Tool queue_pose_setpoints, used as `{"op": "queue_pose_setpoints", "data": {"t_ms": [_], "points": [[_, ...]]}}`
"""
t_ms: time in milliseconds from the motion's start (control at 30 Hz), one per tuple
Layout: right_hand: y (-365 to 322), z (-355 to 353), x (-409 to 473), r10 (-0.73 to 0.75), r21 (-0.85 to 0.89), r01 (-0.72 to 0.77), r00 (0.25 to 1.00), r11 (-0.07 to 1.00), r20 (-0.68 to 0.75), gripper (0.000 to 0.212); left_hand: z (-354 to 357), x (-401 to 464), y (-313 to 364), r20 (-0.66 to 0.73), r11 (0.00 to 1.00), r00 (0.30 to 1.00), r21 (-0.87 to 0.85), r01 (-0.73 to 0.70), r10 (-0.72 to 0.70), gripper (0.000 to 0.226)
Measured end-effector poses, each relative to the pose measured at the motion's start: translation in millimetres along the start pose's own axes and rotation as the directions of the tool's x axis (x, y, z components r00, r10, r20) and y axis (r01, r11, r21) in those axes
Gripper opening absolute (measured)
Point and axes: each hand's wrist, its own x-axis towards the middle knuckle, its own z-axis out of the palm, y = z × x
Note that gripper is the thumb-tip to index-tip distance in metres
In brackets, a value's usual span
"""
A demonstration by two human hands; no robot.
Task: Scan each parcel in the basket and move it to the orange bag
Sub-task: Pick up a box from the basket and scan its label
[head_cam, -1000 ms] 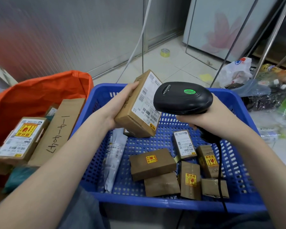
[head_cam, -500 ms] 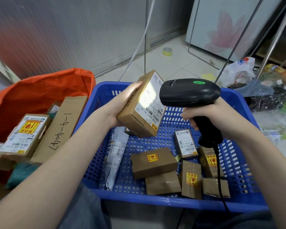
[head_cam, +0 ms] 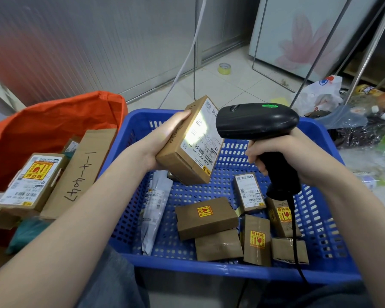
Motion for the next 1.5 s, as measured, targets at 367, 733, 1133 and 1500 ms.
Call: {"op": "queue_pose_setpoints", "data": {"t_ms": [367,733,1133,1500], "points": [[1,-4,1,-0.018,0.011,0.017,1.000,1.000,0.026,0.022,2,-3,1,0.000,0.999,0.999,0.005,0.035,-0.035,0.042],[-3,0,-1,0.004,0.044,-0.005,1.000,0.999,0.015,0.016,4,-4,2,0.010,0.999,0.999,-0.022,0.039,-0.038,0.044],[-2,0,0,-0.021,0.036,0.020,1.000,0.999,0.014,0.014,6,-7,3,0.006,0.999,0.999,-0.017,0.039,-0.039,0.043],[7,-4,5,-0.064,0.118,0.061,0.998,0.991,0.020,0.010,3,-5,3,0.009,0.999,0.999,-0.011,0.031,-0.031,0.042]]}}
